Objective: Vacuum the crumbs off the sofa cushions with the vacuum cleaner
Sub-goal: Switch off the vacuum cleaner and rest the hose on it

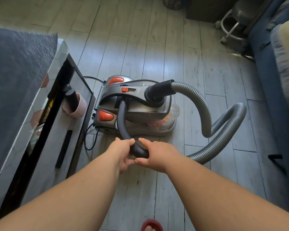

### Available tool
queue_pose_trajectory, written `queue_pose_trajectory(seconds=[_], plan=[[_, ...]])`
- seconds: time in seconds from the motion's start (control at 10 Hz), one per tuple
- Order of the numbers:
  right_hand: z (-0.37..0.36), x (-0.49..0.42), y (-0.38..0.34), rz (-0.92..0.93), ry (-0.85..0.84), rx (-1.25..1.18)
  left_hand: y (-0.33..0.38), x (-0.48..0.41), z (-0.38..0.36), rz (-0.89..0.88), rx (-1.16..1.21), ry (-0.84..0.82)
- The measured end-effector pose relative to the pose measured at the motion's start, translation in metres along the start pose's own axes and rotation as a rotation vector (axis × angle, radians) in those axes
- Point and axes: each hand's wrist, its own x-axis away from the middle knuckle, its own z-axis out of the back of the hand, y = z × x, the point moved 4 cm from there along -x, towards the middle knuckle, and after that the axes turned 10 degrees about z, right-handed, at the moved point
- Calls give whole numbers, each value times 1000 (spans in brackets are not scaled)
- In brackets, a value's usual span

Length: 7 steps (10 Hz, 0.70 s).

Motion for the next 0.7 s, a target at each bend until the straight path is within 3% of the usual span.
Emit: queue_pose_trajectory(seconds=[0.7], plan=[[40, 78, -31, -90, 81, 73, 4, 85, 14, -55, -47, 12]])
